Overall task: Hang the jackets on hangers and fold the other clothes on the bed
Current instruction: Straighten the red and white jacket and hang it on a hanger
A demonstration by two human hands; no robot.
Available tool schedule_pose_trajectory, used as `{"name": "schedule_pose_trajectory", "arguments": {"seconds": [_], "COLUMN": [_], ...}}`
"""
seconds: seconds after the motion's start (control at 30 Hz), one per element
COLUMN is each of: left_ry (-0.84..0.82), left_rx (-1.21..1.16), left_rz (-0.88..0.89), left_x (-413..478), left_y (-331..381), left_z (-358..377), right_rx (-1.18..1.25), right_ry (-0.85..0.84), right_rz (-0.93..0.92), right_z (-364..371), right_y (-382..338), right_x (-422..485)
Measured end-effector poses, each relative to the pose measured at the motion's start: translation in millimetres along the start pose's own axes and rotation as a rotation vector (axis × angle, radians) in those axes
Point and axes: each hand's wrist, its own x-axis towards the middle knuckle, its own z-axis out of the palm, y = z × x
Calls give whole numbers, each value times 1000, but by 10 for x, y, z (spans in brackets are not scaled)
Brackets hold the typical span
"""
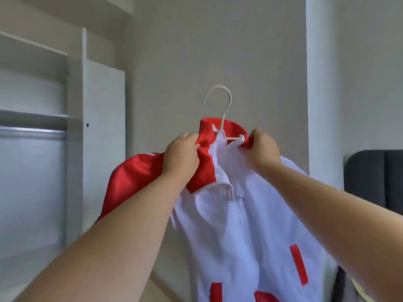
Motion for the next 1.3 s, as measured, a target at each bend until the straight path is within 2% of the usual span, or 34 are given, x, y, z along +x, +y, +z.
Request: {"name": "schedule_pose_trajectory", "arguments": {"seconds": [0.03,0.07,0.1,0.13,0.2,0.23,0.27,0.33,0.4,0.43,0.5,0.57,0.63,0.7,0.73,0.8,0.83,0.87,0.9,0.93,0.97,1.03,1.07,1.17,1.23,1.3], "left_ry": [-238,-459,-549,-523,-353,-285,-240,-209,-216,-220,-244,-277,-318,-309,-242,57,204,304,303,192,12,-298,-335,-259,-249,-300], "left_rx": [45,82,103,119,141,145,135,116,100,88,65,31,18,68,111,141,122,119,152,184,200,187,154,25,-3,109], "left_rz": [31,39,30,11,-16,-27,-39,-78,-115,-134,-181,-198,-185,-178,-175,-181,-168,-124,-80,-41,-31,-55,-22,95,-12,-146], "left_x": [-57,-120,-171,-209,-269,-297,-327,-399,-489,-541,-632,-708,-749,-737,-717,-718,-762,-847,-974,-1131,-1294,-1556,-1638,-1691,-1606,-1511], "left_y": [-96,-191,-267,-322,-348,-351,-355,-391,-467,-503,-562,-590,-590,-612,-624,-591,-541,-492,-444,-421,-415,-453,-500,-472,-413,-340], "left_z": [-27,-44,-63,-83,-135,-154,-173,-215,-235,-234,-218,-199,-184,-197,-224,-325,-363,-368,-342,-282,-202,-95,-60,-59,-55,22], "right_rx": [-135,-218,-235,-193,-97,-60,-36,49,341,493,714,711,471,209,167,189,196,164,99,7,-74,-144,-147,-168,-146,-127], "right_ry": [-203,-328,-350,-310,-230,-254,-341,-673,-1047,-1151,-1200,-1187,-1074,-732,-512,-121,-18,-11,-80,-172,-234,-226,-195,-151,-135,-117], "right_rz": [-18,-27,-33,-30,2,41,102,254,374,420,525,526,396,238,177,67,31,23,43,80,114,144,158,211,231,234], "right_z": [27,53,85,136,244,278,275,161,35,-2,-19,4,28,91,124,156,169,181,195,214,239,280,291,306,297,294], "right_y": [24,62,96,118,101,96,98,120,167,188,218,179,78,12,-16,-74,-62,-23,30,102,201,403,485,644,691,707], "right_x": [-44,-117,-193,-267,-405,-442,-458,-475,-519,-547,-614,-713,-795,-836,-845,-870,-880,-888,-911,-957,-1024,-1209,-1299,-1449,-1482,-1490]}}
